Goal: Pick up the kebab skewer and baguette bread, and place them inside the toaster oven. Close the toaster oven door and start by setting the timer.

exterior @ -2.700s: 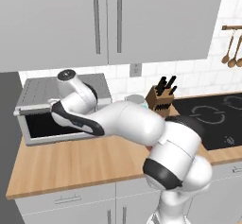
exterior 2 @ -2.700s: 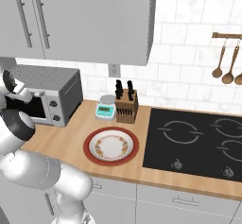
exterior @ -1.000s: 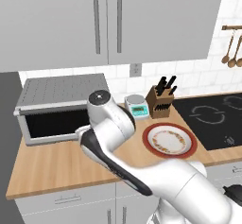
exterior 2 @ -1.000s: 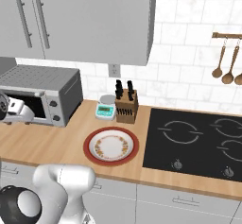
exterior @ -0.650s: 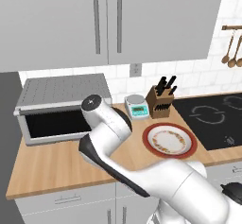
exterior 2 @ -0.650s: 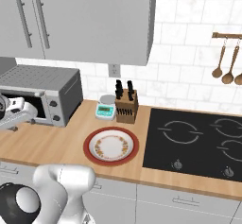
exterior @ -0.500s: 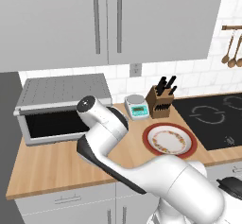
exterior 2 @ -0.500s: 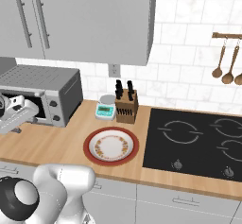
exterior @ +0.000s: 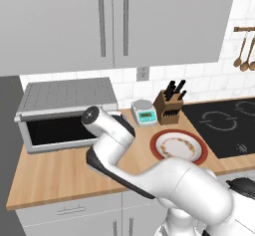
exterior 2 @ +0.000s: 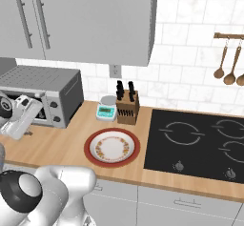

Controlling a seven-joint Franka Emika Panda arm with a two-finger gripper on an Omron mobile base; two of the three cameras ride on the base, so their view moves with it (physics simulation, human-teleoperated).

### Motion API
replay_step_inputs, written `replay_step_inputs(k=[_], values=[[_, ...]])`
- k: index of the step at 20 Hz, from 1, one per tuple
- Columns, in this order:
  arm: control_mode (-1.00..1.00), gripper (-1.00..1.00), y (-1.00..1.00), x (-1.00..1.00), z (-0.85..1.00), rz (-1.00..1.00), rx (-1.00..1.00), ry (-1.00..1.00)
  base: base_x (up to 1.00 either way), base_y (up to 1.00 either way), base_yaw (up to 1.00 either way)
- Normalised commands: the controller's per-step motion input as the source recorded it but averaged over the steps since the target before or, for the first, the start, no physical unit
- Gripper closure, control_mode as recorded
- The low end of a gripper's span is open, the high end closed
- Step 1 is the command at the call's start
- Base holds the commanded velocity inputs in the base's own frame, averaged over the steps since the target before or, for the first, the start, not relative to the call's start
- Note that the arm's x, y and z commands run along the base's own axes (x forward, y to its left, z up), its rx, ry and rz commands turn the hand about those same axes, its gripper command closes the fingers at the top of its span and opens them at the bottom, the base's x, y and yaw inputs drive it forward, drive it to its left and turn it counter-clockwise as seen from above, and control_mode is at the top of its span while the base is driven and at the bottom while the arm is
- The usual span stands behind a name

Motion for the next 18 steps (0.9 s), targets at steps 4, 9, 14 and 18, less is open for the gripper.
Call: replay_step_inputs(k=[4, 9, 14, 18], values=[[-1.00, -1.00, -0.29, 0.03, -0.35, 0.78, 0.00, 0.00, 0.00, 0.00, 0.00], [-1.00, -1.00, -0.15, 0.20, -0.34, 0.63, 0.00, 0.00, 0.00, 0.00, 0.00], [-1.00, -1.00, 0.09, 0.49, -0.09, 0.12, 0.00, -0.11, 0.00, 0.00, 0.00], [-1.00, -1.00, 0.02, 0.17, 0.00, 0.00, 0.00, -0.13, 0.00, 0.00, 0.00]])
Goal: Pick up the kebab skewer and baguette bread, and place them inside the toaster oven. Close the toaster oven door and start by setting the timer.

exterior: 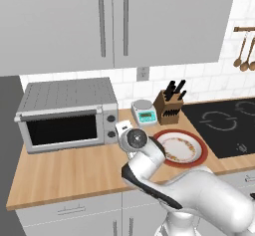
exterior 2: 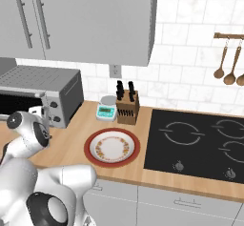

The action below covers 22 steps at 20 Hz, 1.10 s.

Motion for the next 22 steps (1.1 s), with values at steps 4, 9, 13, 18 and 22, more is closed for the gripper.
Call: replay_step_inputs(k=[4, 9, 13, 18, 22], values=[[-1.00, -1.00, 0.36, 0.09, 0.00, -0.13, -0.02, -0.09, 0.00, 0.00, 0.00], [-1.00, -1.00, 0.36, 0.10, 0.00, -0.16, -0.01, -0.01, 0.00, 0.00, 0.00], [-1.00, -1.00, 0.05, 0.22, 0.00, -0.09, 0.00, -0.04, 0.00, 0.00, 0.00], [-1.00, -1.00, 0.07, 0.24, -0.01, -0.15, 0.00, -0.04, 0.00, 0.00, 0.00], [-1.00, -1.00, 0.00, 0.13, -0.10, -0.18, 0.00, -0.07, 0.00, 0.00, 0.00]])
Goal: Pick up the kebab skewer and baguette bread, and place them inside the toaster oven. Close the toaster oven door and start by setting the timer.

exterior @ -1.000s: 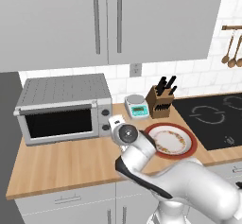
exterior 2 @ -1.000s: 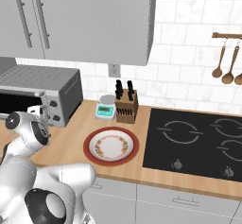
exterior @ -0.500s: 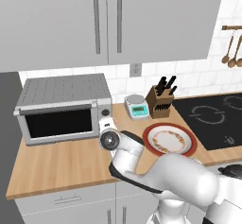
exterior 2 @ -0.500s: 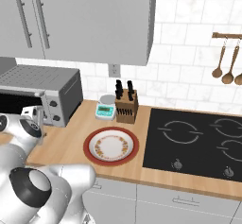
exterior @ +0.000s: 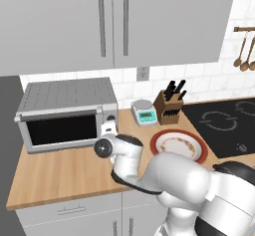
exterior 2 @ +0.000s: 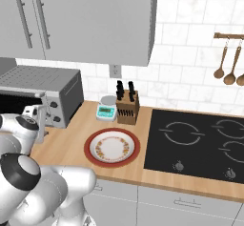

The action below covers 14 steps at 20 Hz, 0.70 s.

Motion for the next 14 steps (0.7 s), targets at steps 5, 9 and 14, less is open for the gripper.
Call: replay_step_inputs(k=[5, 9, 14], values=[[-1.00, -1.00, 0.02, 0.01, -0.16, -0.16, 0.00, -0.11, 0.00, 0.00, 0.00], [-1.00, -1.00, 0.09, 0.12, -0.03, -0.10, 0.00, -0.14, 0.00, 0.00, 0.00], [-1.00, -1.00, 0.00, 0.23, 0.00, -0.06, 0.00, -0.09, 0.00, 0.00, 0.00]])
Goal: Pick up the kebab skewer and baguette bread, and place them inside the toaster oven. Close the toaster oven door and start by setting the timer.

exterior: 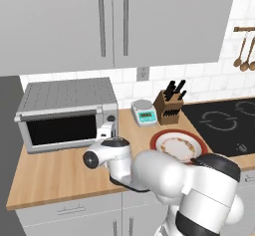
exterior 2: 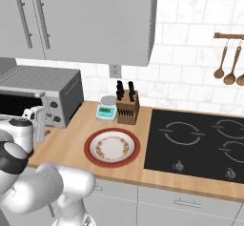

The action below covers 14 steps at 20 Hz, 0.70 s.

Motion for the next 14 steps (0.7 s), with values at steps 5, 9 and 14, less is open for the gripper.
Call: replay_step_inputs(k=[5, 9, 14], values=[[-1.00, -1.00, -0.05, 0.06, 0.00, -0.01, 0.00, -0.04, 0.00, 0.00, 0.00], [-1.00, -1.00, 0.00, 0.13, 0.00, 0.00, 0.00, -0.04, 0.00, 0.00, 0.00], [-1.00, -1.00, -0.16, 0.09, 0.00, 0.00, 0.00, -0.01, 0.00, 0.00, 0.00]])
